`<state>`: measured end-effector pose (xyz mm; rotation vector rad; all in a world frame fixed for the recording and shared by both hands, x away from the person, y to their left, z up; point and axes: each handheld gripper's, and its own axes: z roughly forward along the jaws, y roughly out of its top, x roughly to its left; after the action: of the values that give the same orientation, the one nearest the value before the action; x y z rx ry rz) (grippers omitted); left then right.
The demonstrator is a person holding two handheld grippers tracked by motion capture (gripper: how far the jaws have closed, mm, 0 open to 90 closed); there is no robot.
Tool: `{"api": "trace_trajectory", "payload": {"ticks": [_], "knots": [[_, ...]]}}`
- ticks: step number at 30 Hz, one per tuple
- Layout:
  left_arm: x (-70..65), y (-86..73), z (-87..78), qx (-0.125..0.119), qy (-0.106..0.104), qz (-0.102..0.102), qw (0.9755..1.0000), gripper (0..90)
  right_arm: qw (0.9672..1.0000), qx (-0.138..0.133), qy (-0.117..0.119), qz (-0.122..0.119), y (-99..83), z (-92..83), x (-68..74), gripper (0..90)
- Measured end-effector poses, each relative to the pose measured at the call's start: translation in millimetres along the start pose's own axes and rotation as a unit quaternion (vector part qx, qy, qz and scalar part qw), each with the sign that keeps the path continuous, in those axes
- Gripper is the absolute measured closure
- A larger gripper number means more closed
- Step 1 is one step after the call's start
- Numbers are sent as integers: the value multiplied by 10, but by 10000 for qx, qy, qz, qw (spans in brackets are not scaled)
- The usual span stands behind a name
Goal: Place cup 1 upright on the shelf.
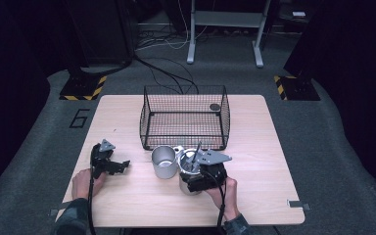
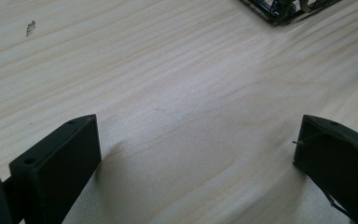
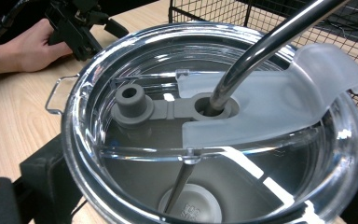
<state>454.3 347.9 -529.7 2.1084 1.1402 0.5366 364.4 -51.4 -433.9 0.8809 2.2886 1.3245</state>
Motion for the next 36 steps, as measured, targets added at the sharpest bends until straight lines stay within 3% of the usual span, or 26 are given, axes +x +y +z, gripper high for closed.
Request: {"api": "trace_trajectory", "payload": {"ticks": [36], "knots": [[-1,0,0,-2,7,0,10000,2,9993,-53,-361,46,195,-331,-271,34]]}}
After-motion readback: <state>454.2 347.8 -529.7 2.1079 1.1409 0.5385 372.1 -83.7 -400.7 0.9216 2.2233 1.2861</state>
